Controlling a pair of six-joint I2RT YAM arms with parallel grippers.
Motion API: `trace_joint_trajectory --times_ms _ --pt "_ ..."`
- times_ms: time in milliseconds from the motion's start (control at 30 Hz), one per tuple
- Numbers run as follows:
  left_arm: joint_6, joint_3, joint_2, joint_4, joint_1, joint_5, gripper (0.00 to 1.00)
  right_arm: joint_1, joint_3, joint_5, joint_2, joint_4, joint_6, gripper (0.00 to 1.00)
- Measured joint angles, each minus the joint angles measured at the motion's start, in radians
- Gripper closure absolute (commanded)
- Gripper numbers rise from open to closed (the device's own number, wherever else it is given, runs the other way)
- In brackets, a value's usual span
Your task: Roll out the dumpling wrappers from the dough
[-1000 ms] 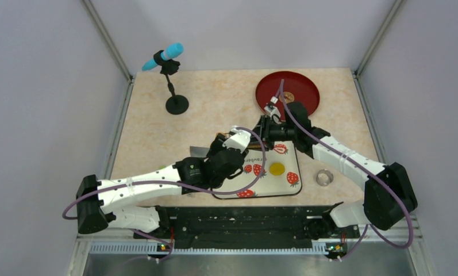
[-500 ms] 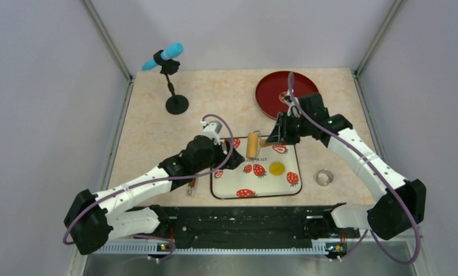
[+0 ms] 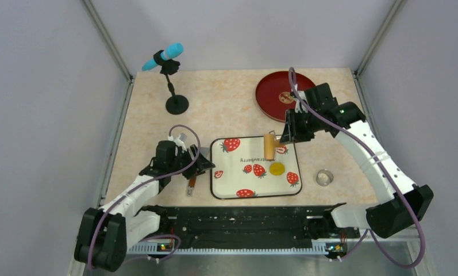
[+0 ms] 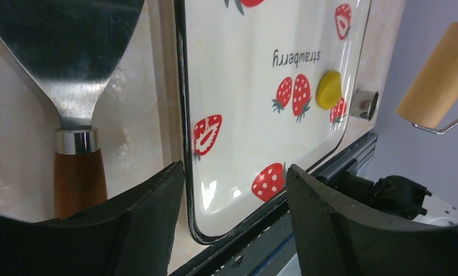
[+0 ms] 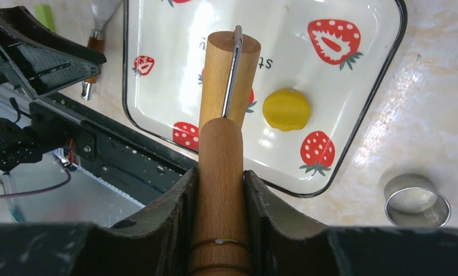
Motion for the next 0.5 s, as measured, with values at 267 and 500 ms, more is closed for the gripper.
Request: trace_joint_trajectory --times_ms 267,500 --pt "0.068 0.0 0.224 0.043 0.002 0.094 0.52 -0.025 -0.016 0.008 0.033 -0.051 0.0 1.0" --pt "0.09 -0.007 0.272 0.086 0.002 0.093 0.75 -0.062 -0.091 0.023 0.054 -0.071 -0.01 1.0"
